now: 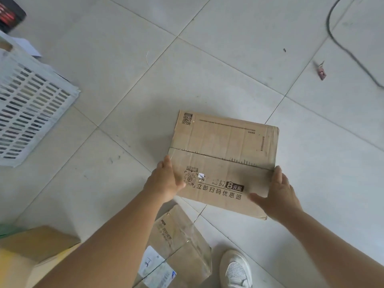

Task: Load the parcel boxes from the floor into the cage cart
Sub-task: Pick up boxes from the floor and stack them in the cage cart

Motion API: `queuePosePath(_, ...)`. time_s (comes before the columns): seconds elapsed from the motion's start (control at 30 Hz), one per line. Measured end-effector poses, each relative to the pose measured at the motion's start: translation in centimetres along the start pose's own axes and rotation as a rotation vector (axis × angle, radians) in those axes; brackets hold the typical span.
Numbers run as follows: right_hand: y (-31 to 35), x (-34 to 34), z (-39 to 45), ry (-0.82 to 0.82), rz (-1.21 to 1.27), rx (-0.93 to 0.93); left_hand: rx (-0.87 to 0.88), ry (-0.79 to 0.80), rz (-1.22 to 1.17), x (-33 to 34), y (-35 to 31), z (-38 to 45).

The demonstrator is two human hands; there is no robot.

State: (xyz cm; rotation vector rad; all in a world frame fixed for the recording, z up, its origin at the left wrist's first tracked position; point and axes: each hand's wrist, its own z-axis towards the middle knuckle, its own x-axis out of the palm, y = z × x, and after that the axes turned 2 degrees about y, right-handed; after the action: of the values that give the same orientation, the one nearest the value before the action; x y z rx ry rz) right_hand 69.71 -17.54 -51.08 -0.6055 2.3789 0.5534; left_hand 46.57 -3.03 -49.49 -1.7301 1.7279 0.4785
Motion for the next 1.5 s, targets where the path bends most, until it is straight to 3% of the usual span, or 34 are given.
queuePosePath(0.2, -0.1, 2.4, 1.7, 0.021, 0.264, 0.100, -0.043, -0.046, -0.256, 1.4, 0.8, 2.2)
queuePosePath(0.53, 1.9, -2.1, -3.0, -0.054, 0.350, 0.030, -0.039, -0.153, -0.466, -1.5, 1.5, -4.1)
queuePosePath(0.97, 12.0, -16.2, -22.3, -0.123, 0.593, -0.191, -0.025, -0.394, -0.651, -17.5, 2.1, -25.5)
queuePosePath(1.27, 18.8, -22.9, -37.7, -0.115, 0.487, -0.419, -0.067, -0.575, -0.793, -24.0, 5.9, -42.4)
queuePosePath(1.5, 24.1, -23.8, -46.5, -0.016, 0.403, -0.673, -0.180, -0.794, -0.925, -25.5, 9.9, -53.9)
